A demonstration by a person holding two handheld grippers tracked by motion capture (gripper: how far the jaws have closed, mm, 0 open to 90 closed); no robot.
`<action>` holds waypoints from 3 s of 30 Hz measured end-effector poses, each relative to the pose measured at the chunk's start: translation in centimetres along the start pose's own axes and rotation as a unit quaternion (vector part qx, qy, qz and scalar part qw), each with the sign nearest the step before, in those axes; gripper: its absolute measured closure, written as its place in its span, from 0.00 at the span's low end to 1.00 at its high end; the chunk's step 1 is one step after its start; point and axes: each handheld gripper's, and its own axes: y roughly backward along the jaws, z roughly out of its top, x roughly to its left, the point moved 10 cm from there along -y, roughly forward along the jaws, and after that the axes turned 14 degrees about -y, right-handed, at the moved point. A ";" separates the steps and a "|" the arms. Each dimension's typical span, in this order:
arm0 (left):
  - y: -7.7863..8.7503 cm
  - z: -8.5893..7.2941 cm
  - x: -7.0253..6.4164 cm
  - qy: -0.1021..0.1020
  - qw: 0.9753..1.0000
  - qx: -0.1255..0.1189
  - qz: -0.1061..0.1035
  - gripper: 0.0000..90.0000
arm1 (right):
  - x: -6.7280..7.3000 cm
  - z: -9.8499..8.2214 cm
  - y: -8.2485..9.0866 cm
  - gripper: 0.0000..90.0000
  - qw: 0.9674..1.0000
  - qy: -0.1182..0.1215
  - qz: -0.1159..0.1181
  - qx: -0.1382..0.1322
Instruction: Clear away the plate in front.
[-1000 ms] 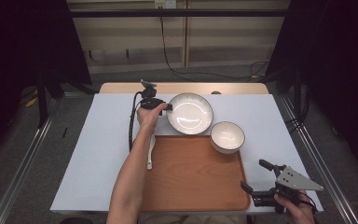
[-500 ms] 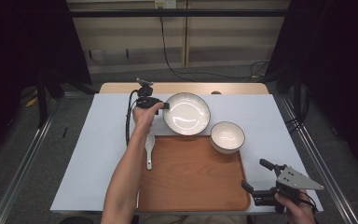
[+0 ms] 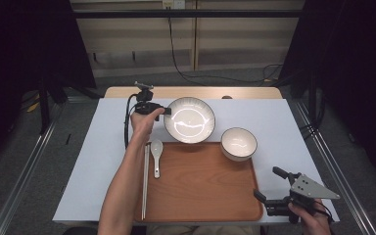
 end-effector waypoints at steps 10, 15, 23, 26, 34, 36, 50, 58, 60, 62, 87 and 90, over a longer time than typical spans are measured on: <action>2.0 0.1 -0.5 -0.017 1.000 -0.011 0.004 0.95 | 0.1 0.0 0.1 0.01 1.000 0.004 -0.002 -0.001; 2.9 -0.5 -0.9 -0.027 1.000 -0.007 0.012 0.95 | 0.3 0.1 0.1 0.01 1.000 0.005 0.000 -0.001; 4.4 -1.6 -1.1 -0.034 0.999 -0.004 0.011 0.95 | 0.3 0.1 0.2 0.01 1.000 0.007 -0.003 -0.002; 4.7 -2.2 -1.3 -0.038 0.999 0.001 0.009 0.95 | 0.3 0.0 0.1 0.01 1.000 0.007 -0.002 0.000; 5.5 -3.0 -2.8 -0.057 0.998 0.010 -0.008 0.95 | 0.3 0.2 0.2 0.01 1.000 0.006 -0.003 -0.006; 5.8 -3.4 -3.4 -0.063 0.998 0.015 -0.019 0.95 | 0.3 0.2 0.2 0.01 1.000 0.005 -0.004 -0.005; 6.1 -5.8 -5.8 -0.076 0.995 0.016 -0.064 0.94 | 0.3 0.2 -0.1 0.01 1.000 0.009 -0.004 -0.004; 5.9 -7.0 -6.9 -0.091 0.992 0.030 -0.076 0.94 | 0.4 0.1 -0.1 0.01 1.000 0.010 -0.001 0.000; 5.8 -7.4 -7.2 -0.089 0.992 0.029 -0.089 0.94 | 0.4 0.1 -0.1 0.01 1.000 0.009 -0.001 -0.002; 5.6 -7.7 -7.6 -0.088 0.991 0.033 -0.093 0.94 | 0.4 0.1 -0.1 0.01 1.000 0.009 -0.001 -0.001; 3.0 -11.4 -10.2 -0.117 0.982 0.081 -0.126 0.94 | 0.3 0.1 -0.2 0.01 1.000 0.010 -0.004 -0.002; 2.8 -11.4 -10.1 -0.121 0.982 0.080 -0.123 0.95 | 0.2 0.1 -0.2 0.01 1.000 0.012 -0.004 0.000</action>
